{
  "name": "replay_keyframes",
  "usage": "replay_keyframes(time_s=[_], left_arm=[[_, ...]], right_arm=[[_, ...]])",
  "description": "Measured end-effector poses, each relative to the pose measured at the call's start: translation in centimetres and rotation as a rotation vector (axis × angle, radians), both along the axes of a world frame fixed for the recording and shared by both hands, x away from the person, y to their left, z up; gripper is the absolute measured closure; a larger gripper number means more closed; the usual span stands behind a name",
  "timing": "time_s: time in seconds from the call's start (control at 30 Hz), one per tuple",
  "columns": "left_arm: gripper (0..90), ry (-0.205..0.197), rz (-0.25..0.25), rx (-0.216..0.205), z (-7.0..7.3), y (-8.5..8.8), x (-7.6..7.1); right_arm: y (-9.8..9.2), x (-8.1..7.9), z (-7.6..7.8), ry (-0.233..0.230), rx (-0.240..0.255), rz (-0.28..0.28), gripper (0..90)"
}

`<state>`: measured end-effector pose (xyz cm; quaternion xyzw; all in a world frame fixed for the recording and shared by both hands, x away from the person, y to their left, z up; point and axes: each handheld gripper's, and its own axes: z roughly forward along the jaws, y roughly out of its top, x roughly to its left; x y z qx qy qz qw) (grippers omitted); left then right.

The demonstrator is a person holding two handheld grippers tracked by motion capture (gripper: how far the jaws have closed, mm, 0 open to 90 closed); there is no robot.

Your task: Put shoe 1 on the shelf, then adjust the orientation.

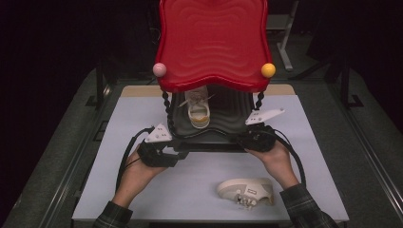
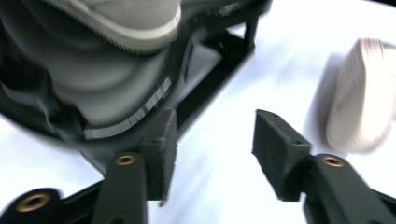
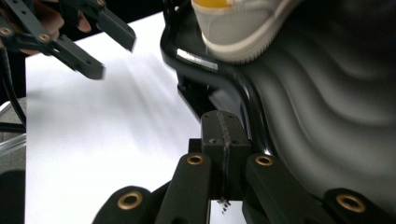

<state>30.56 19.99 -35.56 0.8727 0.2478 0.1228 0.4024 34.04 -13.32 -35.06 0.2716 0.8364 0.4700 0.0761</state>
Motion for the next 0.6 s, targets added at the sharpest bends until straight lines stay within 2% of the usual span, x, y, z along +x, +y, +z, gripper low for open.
replay_keyframes(time_s=[0.1,0.23,0.3,0.4,0.47,0.6], left_arm=[[36.2,0.015,-0.005,0.035,-0.8,0.8,-0.8],[30.2,0.045,0.001,0.045,-2.2,2.1,-1.5],[23.2,0.048,0.012,0.064,-2.8,2.8,-1.8],[16.7,0.062,0.044,0.065,-3.6,3.9,-2.1],[14.2,0.053,0.067,0.067,-4.1,4.7,-2.4],[13.9,0.063,0.089,0.054,-5.3,6.1,-3.0]], right_arm=[[-1.2,-0.7,-0.5,0.016,-0.007,0.011,89.7],[-2.9,-1.8,-0.6,0.012,-0.005,0.015,89.6],[-3.7,-2.4,-0.5,0.012,0.001,0.018,89.6],[-4.8,-3.1,-0.5,0.023,0.002,0.02,89.5],[-5.4,-3.5,-0.7,0.027,-0.002,0.024,89.4],[-6.6,-4.5,-1.1,0.041,-0.001,0.031,88.8]])
